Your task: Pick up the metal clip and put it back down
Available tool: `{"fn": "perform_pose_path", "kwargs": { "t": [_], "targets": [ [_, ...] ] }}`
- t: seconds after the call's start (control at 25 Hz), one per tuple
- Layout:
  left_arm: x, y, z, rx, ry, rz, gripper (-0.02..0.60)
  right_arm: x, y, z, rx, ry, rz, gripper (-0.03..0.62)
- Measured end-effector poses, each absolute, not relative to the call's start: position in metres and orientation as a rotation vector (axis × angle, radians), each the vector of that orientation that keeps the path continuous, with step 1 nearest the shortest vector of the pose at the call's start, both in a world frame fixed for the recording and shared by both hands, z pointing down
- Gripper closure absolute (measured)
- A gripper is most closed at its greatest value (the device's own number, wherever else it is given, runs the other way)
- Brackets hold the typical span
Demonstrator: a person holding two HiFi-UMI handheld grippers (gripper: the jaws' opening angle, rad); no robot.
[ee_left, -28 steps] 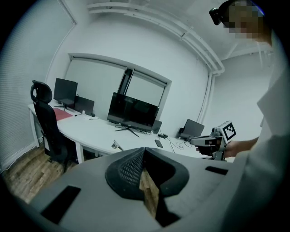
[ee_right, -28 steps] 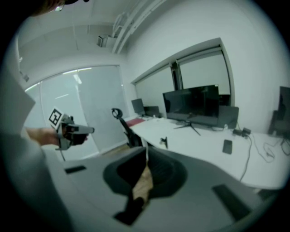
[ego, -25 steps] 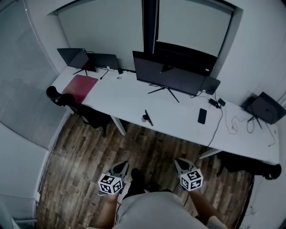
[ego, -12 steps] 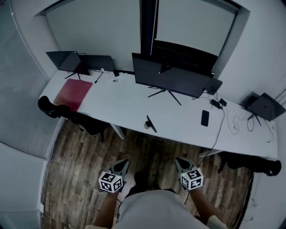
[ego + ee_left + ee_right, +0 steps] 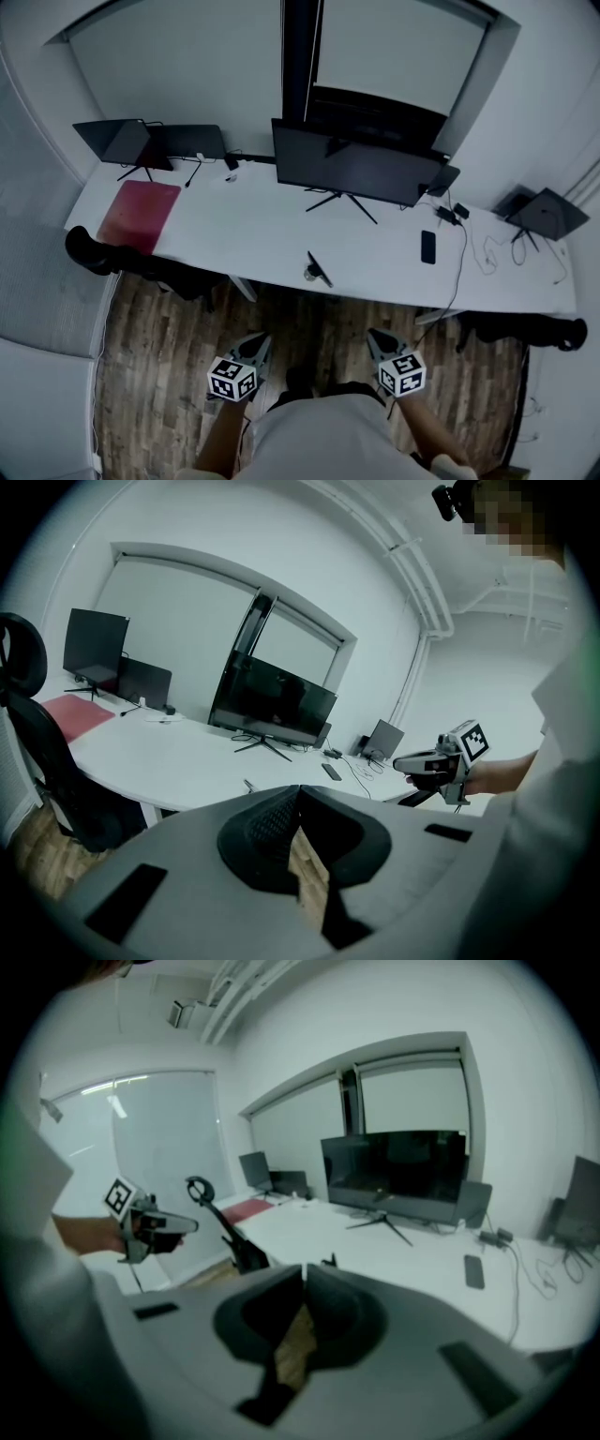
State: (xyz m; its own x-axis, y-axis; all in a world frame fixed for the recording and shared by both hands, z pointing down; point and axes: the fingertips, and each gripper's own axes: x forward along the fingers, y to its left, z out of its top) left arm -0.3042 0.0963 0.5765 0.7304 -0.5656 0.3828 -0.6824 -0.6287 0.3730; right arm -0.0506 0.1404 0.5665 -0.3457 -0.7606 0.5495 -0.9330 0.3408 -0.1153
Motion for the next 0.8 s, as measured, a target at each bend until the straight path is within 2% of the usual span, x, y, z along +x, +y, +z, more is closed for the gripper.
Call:
{"fn": "perform_pose_path", "kwargs": {
  "t": [0.8],
  "targets": [
    [-0.306, 0.053, 0.592, 2.398, -0.887, 0.341, 0.549, -0.065, 0.1, 0.576, 1.511, -2.182, 0.621, 0.56]
  ]
}}
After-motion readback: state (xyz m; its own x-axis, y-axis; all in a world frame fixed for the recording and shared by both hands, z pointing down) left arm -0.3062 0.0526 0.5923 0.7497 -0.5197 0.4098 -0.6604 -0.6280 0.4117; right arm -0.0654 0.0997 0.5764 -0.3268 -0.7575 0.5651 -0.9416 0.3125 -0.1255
